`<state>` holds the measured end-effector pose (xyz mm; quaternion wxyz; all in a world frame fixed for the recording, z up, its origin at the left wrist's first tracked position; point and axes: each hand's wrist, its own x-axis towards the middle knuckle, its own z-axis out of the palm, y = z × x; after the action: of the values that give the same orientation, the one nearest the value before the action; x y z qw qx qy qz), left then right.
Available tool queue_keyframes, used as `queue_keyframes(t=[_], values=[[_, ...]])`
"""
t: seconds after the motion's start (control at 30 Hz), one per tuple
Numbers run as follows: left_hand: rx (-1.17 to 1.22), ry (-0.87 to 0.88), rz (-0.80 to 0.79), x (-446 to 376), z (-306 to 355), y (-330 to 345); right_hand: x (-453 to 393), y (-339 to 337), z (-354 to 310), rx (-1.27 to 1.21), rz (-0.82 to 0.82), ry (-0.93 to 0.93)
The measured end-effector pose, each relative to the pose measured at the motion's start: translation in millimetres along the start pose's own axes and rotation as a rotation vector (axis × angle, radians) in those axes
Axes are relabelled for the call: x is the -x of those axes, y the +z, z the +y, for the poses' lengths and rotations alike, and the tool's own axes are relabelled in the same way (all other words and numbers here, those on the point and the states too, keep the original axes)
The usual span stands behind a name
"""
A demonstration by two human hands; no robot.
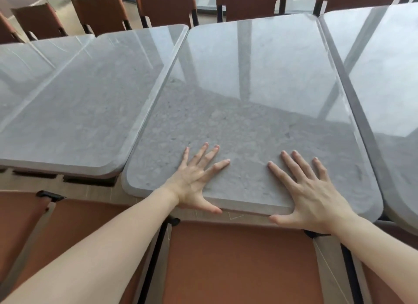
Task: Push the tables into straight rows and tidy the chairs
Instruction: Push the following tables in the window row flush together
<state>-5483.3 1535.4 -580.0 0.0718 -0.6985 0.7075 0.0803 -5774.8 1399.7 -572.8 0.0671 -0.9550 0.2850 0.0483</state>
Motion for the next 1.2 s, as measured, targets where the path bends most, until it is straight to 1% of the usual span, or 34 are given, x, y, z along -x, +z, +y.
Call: queue_keyframes(t=[0.1, 0.27, 0.33, 0.37, 0.43, 0.47, 0.53, 0.73, 0.87, 1.0, 1.07, 1.2], values=[[-0.008, -0.007, -0.005, 2.2, 1.2, -0.4, 1.6, -2.1, -2.6, 0.009, -0.015, 0.007], [-0.007, -0.01, 0.018, 4.3, 2.6, -2.1, 4.8, -0.8, -4.8, 0.016, 0.018, 0.003], [0.012, -0.035, 0.052, 10.0, 5.6, -0.1, 6.0, -0.6, -5.1, 0.022, 0.038, 0.003], [0.032, -0.074, 0.086, 15.1, 8.9, 2.5, 6.7, -0.7, -5.4, 0.021, 0.056, 0.0], [0.062, -0.208, 0.141, 26.9, 16.9, 10.1, 7.7, 0.9, -5.4, 0.017, 0.082, -0.014], [0.068, -0.267, 0.14, 31.8, 20.6, 13.2, 8.2, 2.4, -5.4, 0.017, 0.091, -0.018], [0.056, -0.302, 0.103, 34.9, 24.8, 14.3, 9.0, 5.3, -5.3, 0.03, 0.104, -0.01], [0.028, -0.292, 0.051, 35.1, 22.8, 3.4, 14.5, 8.2, -11.6, 0.044, 0.089, 0.043], [-0.073, -0.261, 0.049, 33.1, 14.7, -1.4, 15.8, 12.6, -13.7, 0.057, 0.116, 0.059], [-0.201, -0.184, 0.076, 31.6, -0.9, 4.4, 15.6, 15.2, -14.7, 0.072, 0.127, 0.072], [-0.146, -0.176, 0.103, 29.2, -3.7, 8.7, 15.0, 16.2, -15.2, 0.083, 0.126, 0.078], [-0.032, -0.146, 0.092, 25.9, -6.6, 13.4, 14.2, 14.8, -16.7, 0.095, 0.139, 0.094]])
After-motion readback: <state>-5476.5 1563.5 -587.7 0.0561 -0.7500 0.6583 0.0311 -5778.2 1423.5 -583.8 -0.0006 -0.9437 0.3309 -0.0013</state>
